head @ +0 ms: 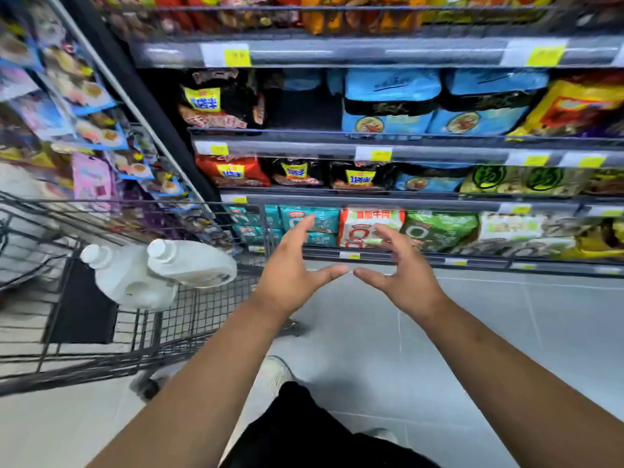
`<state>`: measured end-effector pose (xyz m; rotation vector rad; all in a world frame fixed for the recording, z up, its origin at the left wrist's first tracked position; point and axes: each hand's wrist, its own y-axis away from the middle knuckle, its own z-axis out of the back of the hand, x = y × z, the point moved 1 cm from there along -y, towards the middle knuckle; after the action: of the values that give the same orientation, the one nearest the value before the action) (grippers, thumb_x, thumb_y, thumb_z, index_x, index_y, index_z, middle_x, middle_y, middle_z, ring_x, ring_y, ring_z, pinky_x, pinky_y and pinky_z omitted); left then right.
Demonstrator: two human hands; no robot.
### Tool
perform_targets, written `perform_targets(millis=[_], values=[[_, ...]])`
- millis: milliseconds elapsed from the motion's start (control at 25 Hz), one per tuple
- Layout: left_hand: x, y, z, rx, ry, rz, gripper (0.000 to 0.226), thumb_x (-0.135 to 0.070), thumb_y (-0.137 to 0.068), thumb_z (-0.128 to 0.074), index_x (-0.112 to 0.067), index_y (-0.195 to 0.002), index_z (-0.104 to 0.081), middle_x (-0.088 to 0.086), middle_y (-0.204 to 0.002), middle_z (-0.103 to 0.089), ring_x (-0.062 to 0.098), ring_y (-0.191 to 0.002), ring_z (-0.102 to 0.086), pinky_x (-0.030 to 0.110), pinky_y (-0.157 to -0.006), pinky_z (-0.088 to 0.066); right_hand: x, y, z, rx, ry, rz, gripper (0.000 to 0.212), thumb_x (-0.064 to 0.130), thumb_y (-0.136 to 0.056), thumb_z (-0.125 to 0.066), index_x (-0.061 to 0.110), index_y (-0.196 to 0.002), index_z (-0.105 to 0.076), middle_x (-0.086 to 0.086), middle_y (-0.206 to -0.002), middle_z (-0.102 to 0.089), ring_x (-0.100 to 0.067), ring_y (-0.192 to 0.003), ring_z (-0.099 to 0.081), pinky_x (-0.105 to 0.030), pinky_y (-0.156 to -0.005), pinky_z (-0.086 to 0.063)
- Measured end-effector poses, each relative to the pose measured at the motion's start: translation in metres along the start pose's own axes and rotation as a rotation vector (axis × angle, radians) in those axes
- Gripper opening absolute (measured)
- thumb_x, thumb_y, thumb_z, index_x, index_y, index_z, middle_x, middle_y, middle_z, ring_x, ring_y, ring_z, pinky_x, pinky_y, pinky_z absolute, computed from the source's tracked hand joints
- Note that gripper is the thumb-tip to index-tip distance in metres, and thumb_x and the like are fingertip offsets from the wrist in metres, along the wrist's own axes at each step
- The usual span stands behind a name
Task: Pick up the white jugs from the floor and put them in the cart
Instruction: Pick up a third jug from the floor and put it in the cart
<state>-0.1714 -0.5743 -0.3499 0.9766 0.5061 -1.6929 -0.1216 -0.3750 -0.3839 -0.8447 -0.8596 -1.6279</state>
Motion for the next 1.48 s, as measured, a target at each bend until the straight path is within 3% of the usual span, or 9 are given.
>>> perform_targets(millis=[120,320,440,640,920,1040,1240,1360,1480], values=[[-0.066,-0.007,-0.062,0.126,0.021,-0.089,0.104,-0.043,-0.071,-0.082,-0.029,-0.154,-0.022,-0.013,-0.142,-0.045,-0.001,-0.131,-0.039,0.015,-0.104,-0.03,-0.029,0.041,0.076,-0.153,-0.081,-0.076,0.087,0.04,-0.07,-0.082,0.041,-0.143,-0.033,0.008,-0.138,-0.044,-0.006,-0.124,-0.048,-0.03,-0.105,-0.039],[-0.169,-0.018,-0.173,0.402,-0.063,-0.24,0.109,-0.059,-0.067,-0.076,-0.033,-0.155,-0.018,-0.008,-0.147,-0.049,0.012,-0.136,-0.044,0.021,-0.1,-0.033,-0.082,0.1,0.189,-0.447,-0.138,-0.199,0.087,0.033,-0.069,-0.085,0.032,-0.142,-0.038,0.007,-0.133,-0.048,-0.012,-0.127,-0.048,-0.037,-0.106,-0.042],[-0.22,-0.033,-0.236,0.546,-0.093,-0.318,0.107,-0.053,-0.073,-0.078,-0.034,-0.156,-0.015,-0.008,-0.153,-0.042,0.012,-0.14,-0.038,0.019,-0.1,-0.028,-0.114,0.123,0.243,-0.595,-0.173,-0.26,0.082,0.037,-0.067,-0.085,0.042,-0.136,-0.041,0.005,-0.132,-0.049,-0.013,-0.126,-0.05,-0.042,-0.104,-0.043],[-0.296,-0.071,-0.343,0.763,-0.101,-0.437,0.104,-0.051,-0.074,-0.078,-0.033,-0.155,-0.015,-0.007,-0.156,-0.037,0.01,-0.141,-0.036,0.023,-0.106,-0.031,-0.166,0.142,0.332,-0.824,-0.187,-0.387,0.081,0.029,-0.068,-0.085,0.043,-0.133,-0.038,0.005,-0.126,-0.048,-0.011,-0.12,-0.05,-0.026,-0.097,-0.039],[-0.396,-0.101,-0.474,1.02,-0.18,-0.642,0.096,-0.047,-0.075,-0.079,-0.028,-0.153,-0.025,-0.01,-0.147,-0.042,-0.003,-0.126,-0.038,0.015,-0.099,-0.029,-0.231,0.184,0.428,-1.166,-0.255,-0.569,0.084,0.033,-0.069,-0.085,0.038,-0.139,-0.038,0.001,-0.134,-0.047,-0.014,-0.114,-0.054,-0.029,-0.096,-0.043],[-0.438,-0.09,-0.548,1.143,-0.212,-0.681,0.095,-0.045,-0.075,-0.08,-0.028,-0.152,-0.026,-0.006,-0.15,-0.041,0.004,-0.134,-0.041,0.027,-0.11,-0.035,-0.263,0.224,0.467,-1.308,-0.29,-0.649,0.083,0.033,-0.071,-0.084,0.038,-0.139,-0.037,0.003,-0.134,-0.047,-0.012,-0.112,-0.053,-0.027,-0.093,-0.043],[-0.504,-0.035,-0.674,1.258,-0.238,-0.77,0.096,-0.048,-0.075,-0.078,-0.031,-0.153,-0.024,-0.007,-0.152,-0.039,0.009,-0.136,-0.041,0.036,-0.114,-0.036,-0.33,0.3,0.538,-1.421,-0.355,-0.706,0.079,0.034,-0.071,-0.084,0.053,-0.129,-0.033,0.008,-0.135,-0.045,-0.008,-0.114,-0.051,-0.021,-0.086,-0.044],[-0.543,0.007,-0.745,1.318,-0.257,-0.778,0.096,-0.051,-0.075,-0.077,-0.034,-0.152,-0.023,-0.009,-0.152,-0.039,0.007,-0.135,-0.041,0.033,-0.113,-0.036,-0.368,0.355,0.589,-1.458,-0.371,-0.77,0.081,0.036,-0.07,-0.083,0.048,-0.135,-0.036,0.012,-0.132,-0.045,-0.007,-0.113,-0.051,-0.033,-0.097,-0.046],[-0.57,0.036,-0.802,1.348,-0.258,-0.779,0.096,-0.049,-0.076,-0.078,-0.033,-0.153,-0.024,-0.01,-0.15,-0.04,0.007,-0.134,-0.042,0.027,-0.109,-0.035,-0.398,0.399,0.631,-1.461,-0.339,-0.825,0.083,0.034,-0.071,-0.083,0.039,-0.14,-0.037,0.012,-0.129,-0.042,-0.01,-0.113,-0.05,-0.033,-0.1,-0.043]])
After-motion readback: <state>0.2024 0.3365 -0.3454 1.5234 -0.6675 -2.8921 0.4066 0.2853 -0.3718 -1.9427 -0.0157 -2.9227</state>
